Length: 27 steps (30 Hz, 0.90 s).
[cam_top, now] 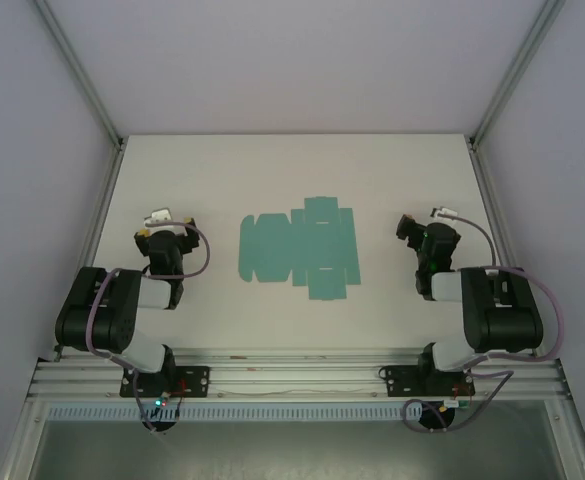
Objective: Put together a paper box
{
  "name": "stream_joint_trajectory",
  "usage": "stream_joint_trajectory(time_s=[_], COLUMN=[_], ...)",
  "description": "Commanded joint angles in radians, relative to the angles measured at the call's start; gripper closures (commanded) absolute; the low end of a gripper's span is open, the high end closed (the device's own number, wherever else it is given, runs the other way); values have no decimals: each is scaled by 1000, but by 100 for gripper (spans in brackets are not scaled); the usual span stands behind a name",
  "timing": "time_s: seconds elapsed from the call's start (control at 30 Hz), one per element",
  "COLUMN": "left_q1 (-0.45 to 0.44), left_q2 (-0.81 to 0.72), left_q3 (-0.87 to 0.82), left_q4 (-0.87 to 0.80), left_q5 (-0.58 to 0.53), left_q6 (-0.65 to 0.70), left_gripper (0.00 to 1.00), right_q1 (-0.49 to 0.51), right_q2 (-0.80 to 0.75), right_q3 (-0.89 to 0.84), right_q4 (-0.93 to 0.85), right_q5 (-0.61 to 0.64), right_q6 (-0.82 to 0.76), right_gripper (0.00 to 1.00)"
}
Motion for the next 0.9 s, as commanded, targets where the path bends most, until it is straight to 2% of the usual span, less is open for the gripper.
stream_joint_trajectory(time_s=[0.0,0.87], left_q1=[-2,-2], left_q2=[-12,-13], left_q3=[10,9], left_q4=[28,36], left_q5=[6,-2], left_q6=[4,6], left_gripper=[0,0], right_q1=[-5,-6], right_q2=[-10,-12], right_q3=[20,17], right_q4=[-4,1], right_q5=[9,13], right_q6=[0,2], right_gripper=[0,0])
